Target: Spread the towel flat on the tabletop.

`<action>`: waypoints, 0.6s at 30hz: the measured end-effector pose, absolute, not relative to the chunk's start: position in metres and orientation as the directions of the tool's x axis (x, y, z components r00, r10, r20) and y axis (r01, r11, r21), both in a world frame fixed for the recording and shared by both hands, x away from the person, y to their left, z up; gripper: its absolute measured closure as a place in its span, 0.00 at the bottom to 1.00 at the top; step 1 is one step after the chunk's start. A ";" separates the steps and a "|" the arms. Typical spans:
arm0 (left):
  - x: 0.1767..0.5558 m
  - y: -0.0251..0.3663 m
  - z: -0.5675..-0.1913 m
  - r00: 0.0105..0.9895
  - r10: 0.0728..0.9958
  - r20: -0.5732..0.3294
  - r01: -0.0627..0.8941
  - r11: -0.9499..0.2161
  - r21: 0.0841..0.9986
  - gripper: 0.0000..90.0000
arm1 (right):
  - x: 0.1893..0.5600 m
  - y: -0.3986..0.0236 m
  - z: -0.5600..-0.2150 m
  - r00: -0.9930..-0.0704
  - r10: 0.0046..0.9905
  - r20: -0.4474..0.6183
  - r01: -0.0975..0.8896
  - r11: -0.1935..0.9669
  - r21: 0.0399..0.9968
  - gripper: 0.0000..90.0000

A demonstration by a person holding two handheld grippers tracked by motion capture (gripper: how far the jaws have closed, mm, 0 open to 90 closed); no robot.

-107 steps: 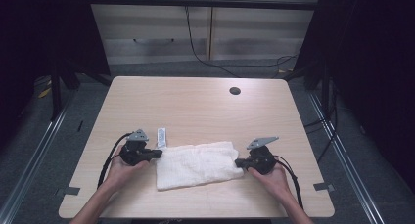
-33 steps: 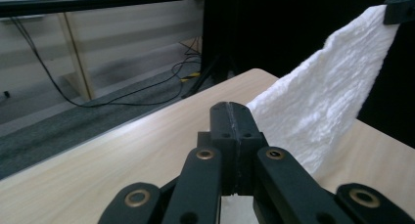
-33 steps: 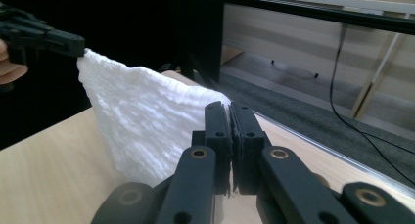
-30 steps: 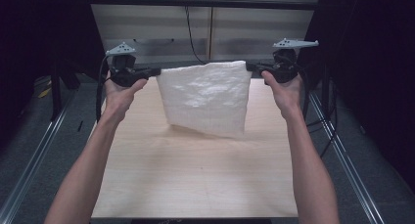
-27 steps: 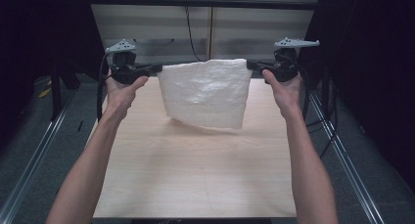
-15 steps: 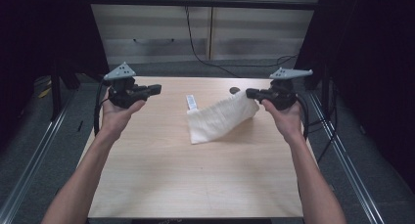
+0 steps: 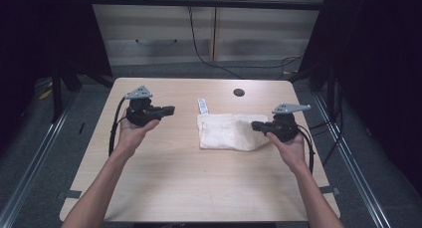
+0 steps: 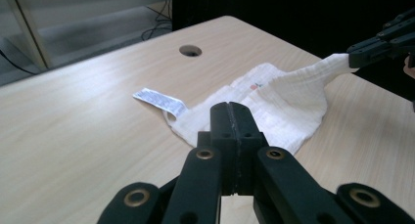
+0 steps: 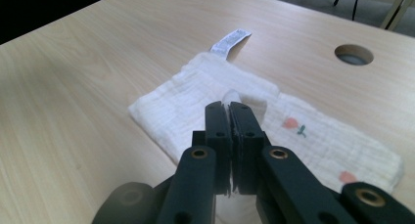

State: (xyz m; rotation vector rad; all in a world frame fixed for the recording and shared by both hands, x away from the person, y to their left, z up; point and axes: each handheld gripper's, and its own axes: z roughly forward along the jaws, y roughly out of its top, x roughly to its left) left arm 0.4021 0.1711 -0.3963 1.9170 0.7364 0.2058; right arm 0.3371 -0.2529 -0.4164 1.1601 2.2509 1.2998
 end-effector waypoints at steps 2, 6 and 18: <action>0.404 0.167 -0.407 0.792 0.577 -0.198 0.424 -0.288 0.859 0.99 | 0.331 -0.253 -0.425 -0.639 0.758 0.135 0.504 0.279 0.817 0.97; 0.408 0.154 -0.429 0.782 0.577 -0.234 0.469 -0.299 0.831 0.93 | 0.319 -0.254 -0.446 -0.638 0.756 0.147 0.533 0.295 0.793 0.97; 0.415 0.117 -0.482 0.739 0.597 -0.312 0.568 -0.302 0.766 0.67 | 0.293 -0.263 -0.500 -0.629 0.757 0.176 0.632 0.367 0.682 0.97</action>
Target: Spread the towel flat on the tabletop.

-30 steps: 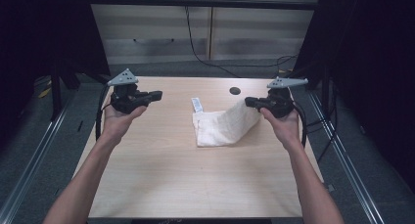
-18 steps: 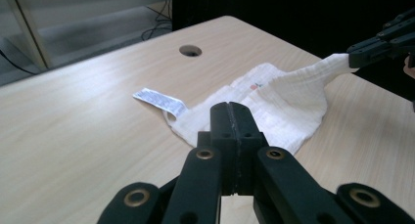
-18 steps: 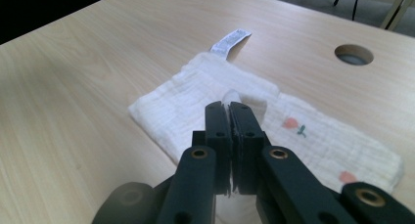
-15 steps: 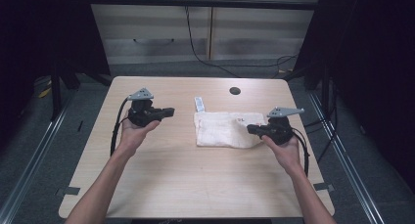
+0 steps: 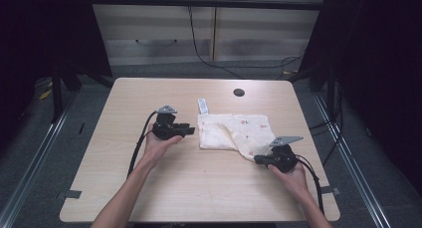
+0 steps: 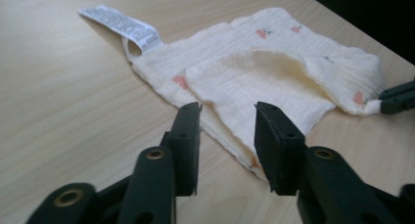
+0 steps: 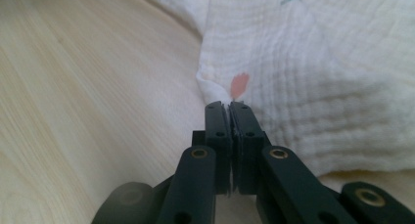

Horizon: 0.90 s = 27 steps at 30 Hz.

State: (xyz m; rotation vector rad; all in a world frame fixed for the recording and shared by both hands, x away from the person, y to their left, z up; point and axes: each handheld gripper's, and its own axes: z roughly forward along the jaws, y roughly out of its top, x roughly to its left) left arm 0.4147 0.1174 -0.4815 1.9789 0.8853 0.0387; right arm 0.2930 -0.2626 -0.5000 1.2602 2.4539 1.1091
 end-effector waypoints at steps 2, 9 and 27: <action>0.416 0.110 -0.491 0.731 0.599 -0.327 0.583 -0.300 0.755 0.63 | 0.291 -0.262 -0.502 -0.637 0.747 0.189 0.630 0.364 0.685 0.97; 0.412 0.081 -0.510 0.759 0.563 -0.325 0.577 -0.353 0.736 0.63 | 0.291 -0.259 -0.503 -0.640 0.743 0.196 0.629 0.360 0.689 0.97; 0.397 0.117 -0.505 0.794 0.586 -0.165 0.503 -0.479 0.720 0.99 | 0.279 -0.242 -0.501 -0.679 0.707 0.197 0.613 0.400 0.681 0.97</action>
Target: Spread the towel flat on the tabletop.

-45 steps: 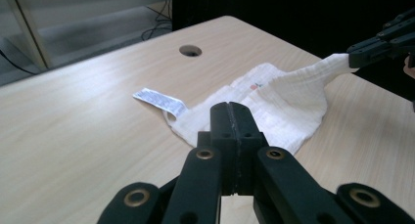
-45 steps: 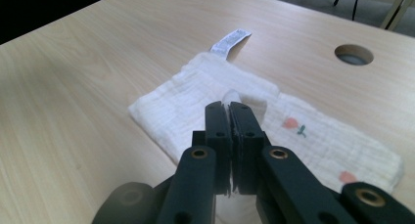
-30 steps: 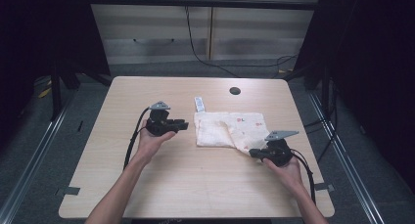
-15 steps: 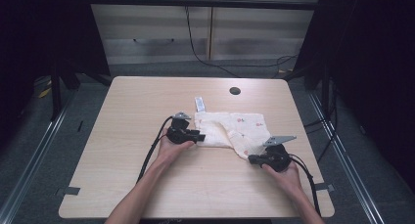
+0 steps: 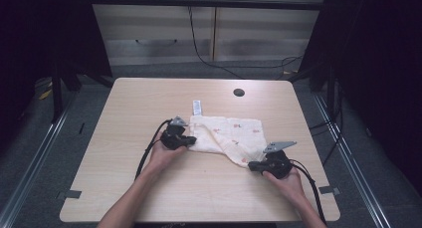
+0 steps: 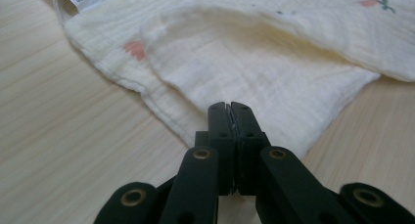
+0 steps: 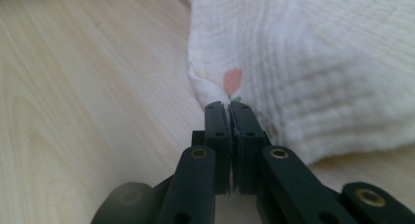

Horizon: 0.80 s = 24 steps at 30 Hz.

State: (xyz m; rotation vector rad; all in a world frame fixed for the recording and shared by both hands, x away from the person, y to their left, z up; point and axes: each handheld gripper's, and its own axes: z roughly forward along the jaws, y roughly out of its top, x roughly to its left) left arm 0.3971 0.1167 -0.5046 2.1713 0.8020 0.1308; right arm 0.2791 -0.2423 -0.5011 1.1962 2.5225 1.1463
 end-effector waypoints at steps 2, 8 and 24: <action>0.392 0.130 -0.504 0.793 0.586 -0.165 0.505 -0.482 0.716 0.99 | 0.275 -0.236 -0.501 -0.693 0.694 0.195 0.604 0.412 0.683 0.97; 0.378 0.158 -0.498 0.796 0.586 -0.152 0.490 -0.476 0.730 0.91 | 0.262 -0.224 -0.500 -0.721 0.668 0.184 0.583 0.441 0.683 0.97; 0.419 0.148 -0.484 0.738 0.621 -0.263 0.564 -0.354 0.746 0.50 | 0.264 -0.221 -0.501 -0.725 0.660 0.198 0.581 0.433 0.689 0.97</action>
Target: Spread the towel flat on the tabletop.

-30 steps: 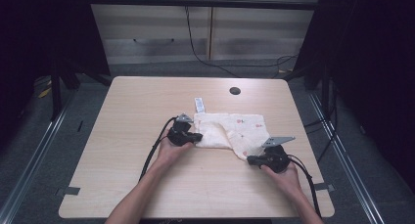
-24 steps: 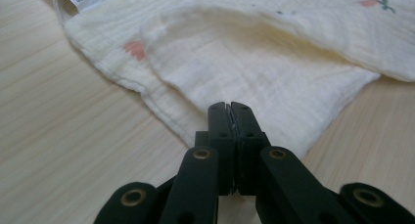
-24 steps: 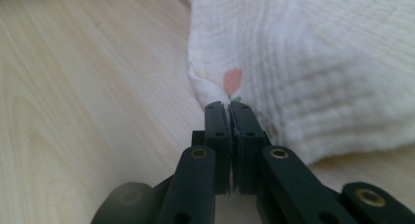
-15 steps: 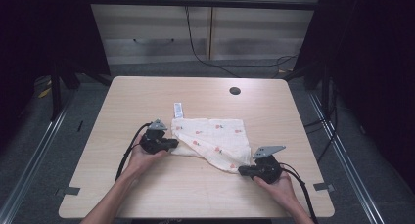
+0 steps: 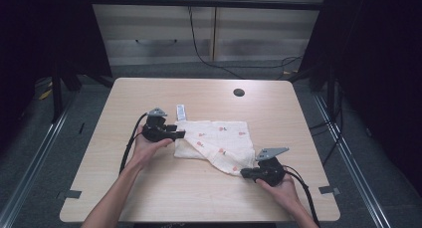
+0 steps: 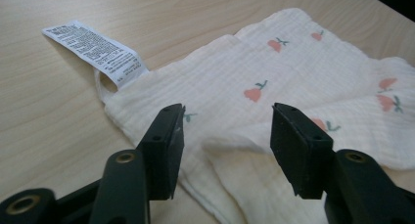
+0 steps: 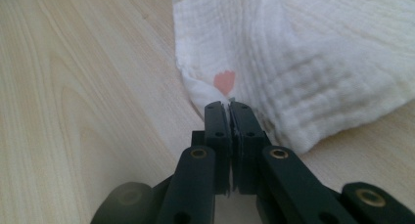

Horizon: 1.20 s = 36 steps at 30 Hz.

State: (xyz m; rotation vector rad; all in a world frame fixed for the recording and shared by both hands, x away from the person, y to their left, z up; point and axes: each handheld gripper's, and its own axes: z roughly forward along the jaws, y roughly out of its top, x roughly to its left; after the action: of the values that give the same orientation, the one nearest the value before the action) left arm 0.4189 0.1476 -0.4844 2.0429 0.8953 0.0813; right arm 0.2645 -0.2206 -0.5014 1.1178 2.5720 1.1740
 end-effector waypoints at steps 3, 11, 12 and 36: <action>0.421 0.142 -0.489 0.733 0.626 -0.265 0.573 -0.359 0.737 0.51 | 0.264 -0.221 -0.501 -0.729 0.658 0.191 0.575 0.437 0.692 0.97; 0.411 0.143 -0.494 0.766 0.596 -0.240 0.548 -0.411 0.728 0.97 | 0.265 -0.221 -0.502 -0.728 0.658 0.193 0.576 0.435 0.692 0.97; 0.410 0.144 -0.492 0.770 0.594 -0.234 0.541 -0.413 0.733 0.98 | 0.265 -0.221 -0.502 -0.727 0.659 0.195 0.578 0.433 0.692 0.97; 0.308 0.189 -0.440 0.852 0.498 -0.159 0.396 -0.415 0.819 0.98 | 0.221 -0.230 -0.459 -0.744 0.643 0.181 0.487 0.337 0.806 0.96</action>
State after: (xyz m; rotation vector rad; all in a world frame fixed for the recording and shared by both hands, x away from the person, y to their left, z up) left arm 0.3078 0.1892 -0.4399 2.0564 0.6521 0.1335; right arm 0.2211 -0.2303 -0.4585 1.0367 2.4254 1.3691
